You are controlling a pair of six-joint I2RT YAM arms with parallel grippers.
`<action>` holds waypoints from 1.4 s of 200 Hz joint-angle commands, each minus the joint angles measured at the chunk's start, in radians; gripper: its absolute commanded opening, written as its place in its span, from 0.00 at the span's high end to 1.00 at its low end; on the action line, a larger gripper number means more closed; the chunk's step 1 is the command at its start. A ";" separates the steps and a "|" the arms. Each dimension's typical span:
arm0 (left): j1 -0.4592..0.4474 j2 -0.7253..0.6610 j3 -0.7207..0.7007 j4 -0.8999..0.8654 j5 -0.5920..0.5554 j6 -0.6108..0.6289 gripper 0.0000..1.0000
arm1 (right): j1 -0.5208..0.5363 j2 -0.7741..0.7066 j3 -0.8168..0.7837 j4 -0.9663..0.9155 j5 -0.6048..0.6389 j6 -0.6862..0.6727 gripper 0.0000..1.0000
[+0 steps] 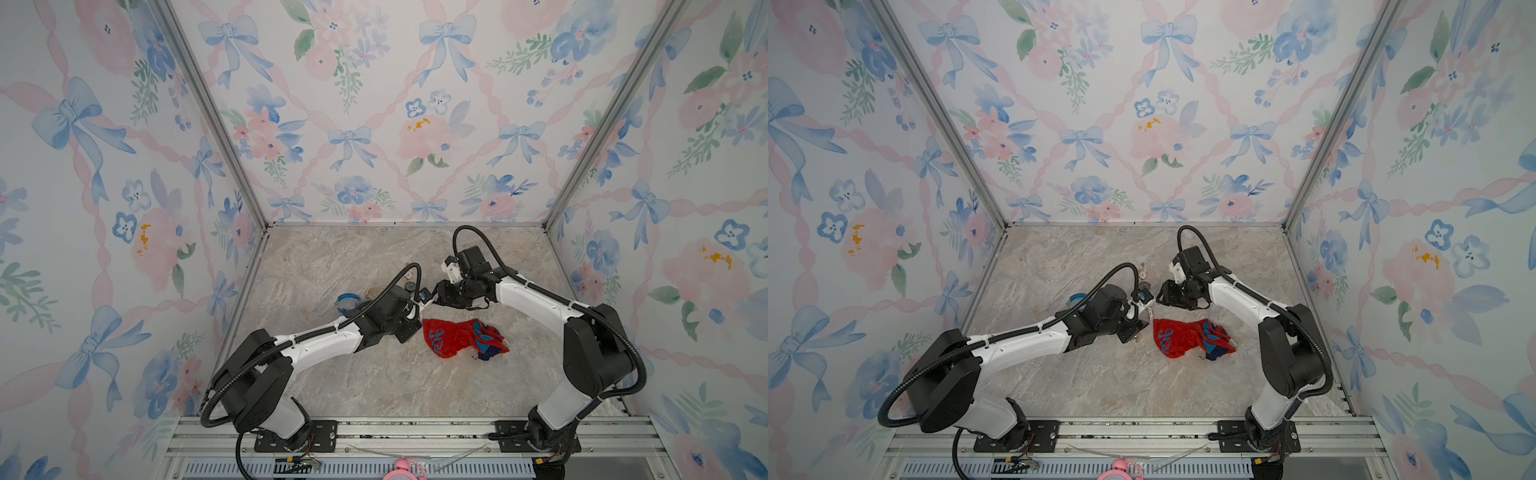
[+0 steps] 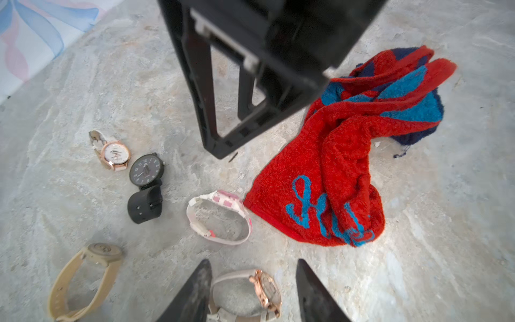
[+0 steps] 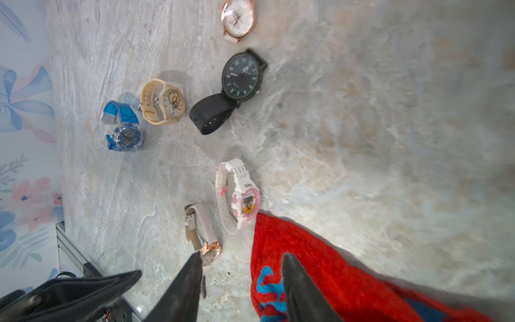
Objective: Wipe the watch dial
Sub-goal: Pick up the watch at the center of the board.
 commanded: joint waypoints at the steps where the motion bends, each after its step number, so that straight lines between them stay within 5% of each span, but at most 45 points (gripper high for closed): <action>1: -0.003 0.138 0.101 -0.099 -0.030 -0.036 0.50 | -0.045 -0.075 -0.083 -0.022 -0.024 -0.009 0.51; 36: -0.005 0.280 0.214 -0.151 -0.037 -0.083 0.52 | -0.106 -0.162 -0.163 -0.030 -0.053 -0.025 0.51; 104: 0.000 0.345 0.266 -0.193 -0.110 -0.094 0.53 | -0.151 -0.239 -0.228 -0.034 -0.088 -0.038 0.50; 170: 0.015 0.393 0.297 -0.223 -0.076 -0.099 0.70 | -0.156 -0.251 -0.224 -0.040 -0.089 -0.034 0.50; 280: 0.040 0.450 0.341 -0.225 -0.029 -0.100 0.78 | -0.040 -0.256 -0.229 -0.093 0.037 -0.050 0.50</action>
